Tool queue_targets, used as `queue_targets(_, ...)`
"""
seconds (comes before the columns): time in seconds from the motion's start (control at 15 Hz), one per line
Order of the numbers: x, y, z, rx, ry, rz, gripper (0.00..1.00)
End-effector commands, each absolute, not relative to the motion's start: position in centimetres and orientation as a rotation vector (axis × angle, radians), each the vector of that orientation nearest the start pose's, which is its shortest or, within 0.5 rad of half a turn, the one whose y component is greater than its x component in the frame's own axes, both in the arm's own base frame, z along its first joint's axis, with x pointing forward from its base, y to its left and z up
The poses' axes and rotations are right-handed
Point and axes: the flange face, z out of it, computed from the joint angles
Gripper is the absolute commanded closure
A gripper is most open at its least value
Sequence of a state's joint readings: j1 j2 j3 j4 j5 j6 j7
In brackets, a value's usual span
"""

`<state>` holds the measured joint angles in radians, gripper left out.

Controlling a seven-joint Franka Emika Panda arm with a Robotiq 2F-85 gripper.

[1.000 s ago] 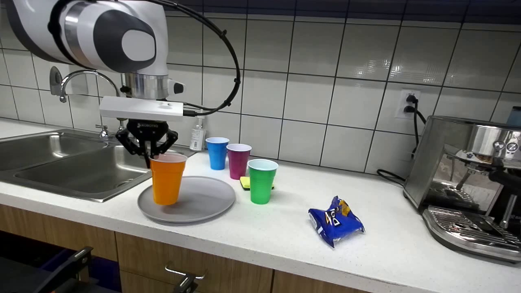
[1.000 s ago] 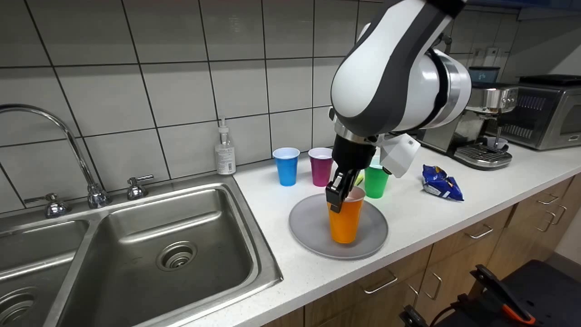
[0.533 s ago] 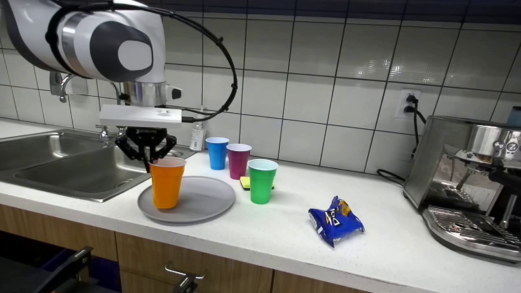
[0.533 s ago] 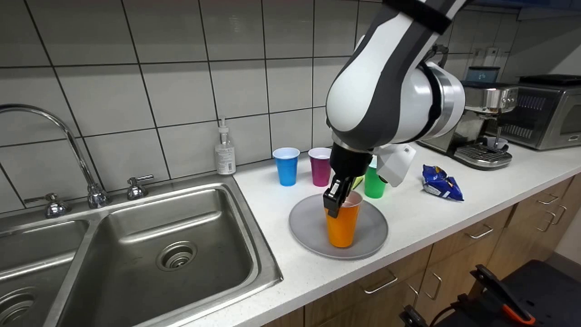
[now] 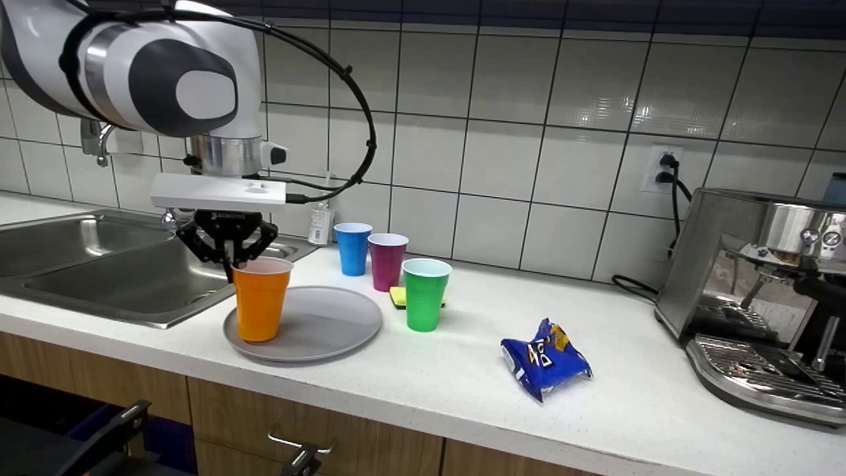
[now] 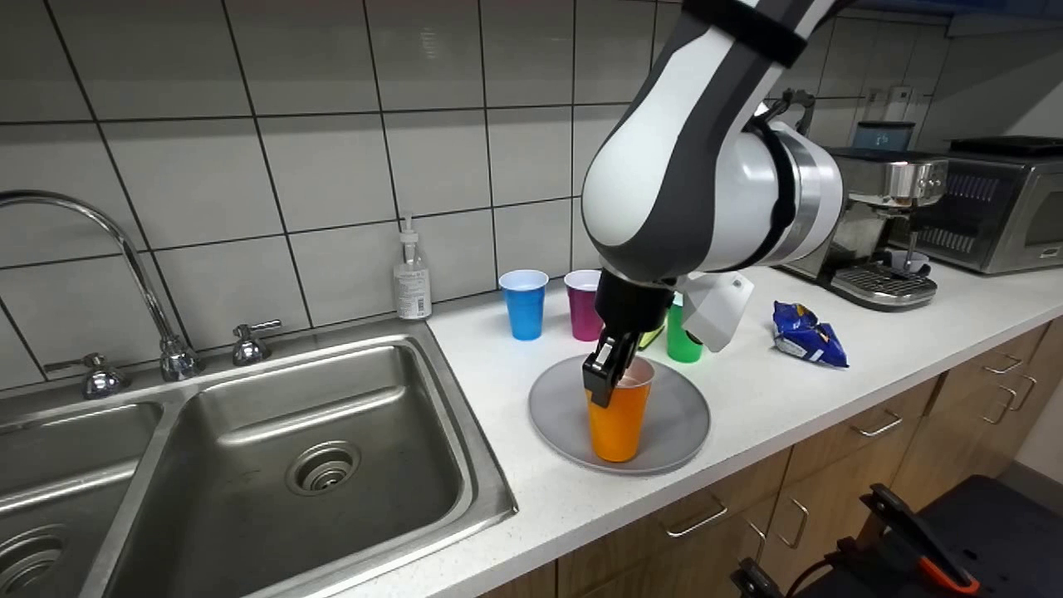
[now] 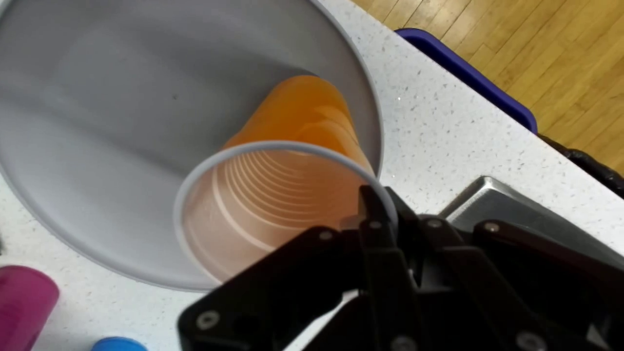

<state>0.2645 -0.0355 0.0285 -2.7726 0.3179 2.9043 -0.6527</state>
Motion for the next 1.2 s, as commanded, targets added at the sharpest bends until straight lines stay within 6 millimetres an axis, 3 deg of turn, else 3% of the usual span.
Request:
queue_targets(0.0,39.0,9.8,23.8,-2.894,-1.007,-0.311,0.99)
queue_targets(0.07,39.0,9.9,23.7,-2.895,-1.011,-0.313,0.99)
queue_targets(0.13,39.0,9.9,23.6,-2.897,-1.015,-0.313,0.70)
queue_targets(0.33,39.0,9.8,23.4,-2.899,-1.024,-0.307,0.56)
queue_targets(0.8,38.5,8.8,24.8,-2.873,-1.010,-0.227,0.02)
queue_targets(1.13,38.2,8.1,27.2,-2.822,-1.009,-0.223,0.00)
